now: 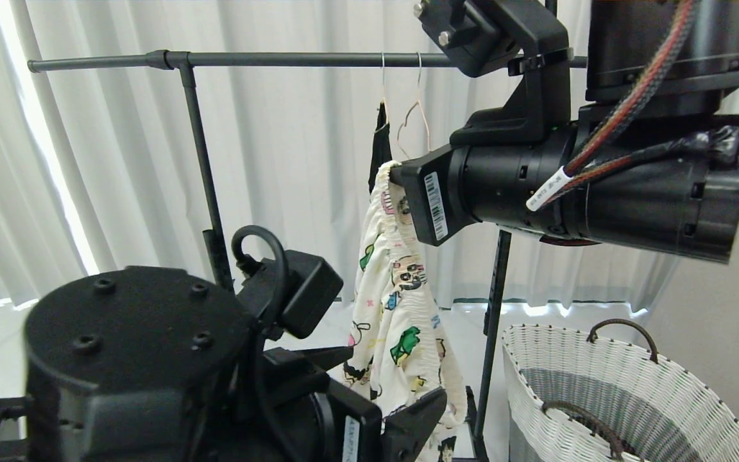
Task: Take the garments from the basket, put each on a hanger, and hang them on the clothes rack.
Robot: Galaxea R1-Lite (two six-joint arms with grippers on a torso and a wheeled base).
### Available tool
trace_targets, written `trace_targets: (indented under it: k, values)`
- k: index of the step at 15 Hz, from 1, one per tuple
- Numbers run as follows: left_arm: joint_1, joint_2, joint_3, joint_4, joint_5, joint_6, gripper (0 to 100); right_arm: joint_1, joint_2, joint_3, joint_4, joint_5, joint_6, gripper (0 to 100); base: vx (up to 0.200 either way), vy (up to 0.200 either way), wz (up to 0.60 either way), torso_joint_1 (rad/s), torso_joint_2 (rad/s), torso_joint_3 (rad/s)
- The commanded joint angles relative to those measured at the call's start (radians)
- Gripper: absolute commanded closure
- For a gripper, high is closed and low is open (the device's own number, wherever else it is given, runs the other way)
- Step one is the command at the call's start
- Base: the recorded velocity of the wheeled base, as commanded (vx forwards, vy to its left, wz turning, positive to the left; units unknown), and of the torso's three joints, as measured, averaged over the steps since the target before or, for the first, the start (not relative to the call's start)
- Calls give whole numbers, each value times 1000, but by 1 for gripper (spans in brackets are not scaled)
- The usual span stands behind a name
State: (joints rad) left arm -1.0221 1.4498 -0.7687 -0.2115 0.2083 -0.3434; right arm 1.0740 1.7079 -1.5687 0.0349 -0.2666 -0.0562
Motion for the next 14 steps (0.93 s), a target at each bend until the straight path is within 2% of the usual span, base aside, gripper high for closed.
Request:
trace_targets:
  k: [1, 5, 8, 14]
  values:
    - [2, 136, -92, 0, 45, -54, 0, 6, -5, -11, 2, 0, -2, 100, 0, 0, 0, 0, 0, 0]
    - [8, 247, -162, 0, 75, -77, 0, 4, -5, -33, 2, -2, -2, 100, 0, 0, 0, 0, 0, 0]
    - [43, 308, -211, 1, 115, -105, 0, 3, -7, -36, 2, -2, -2, 100, 0, 0, 0, 0, 0, 0]
    - [45, 236, -83, 6, 206, -101, 0, -42, -16, -37, 3, -3, -4, 100, 0, 0, 0, 0, 0, 0]
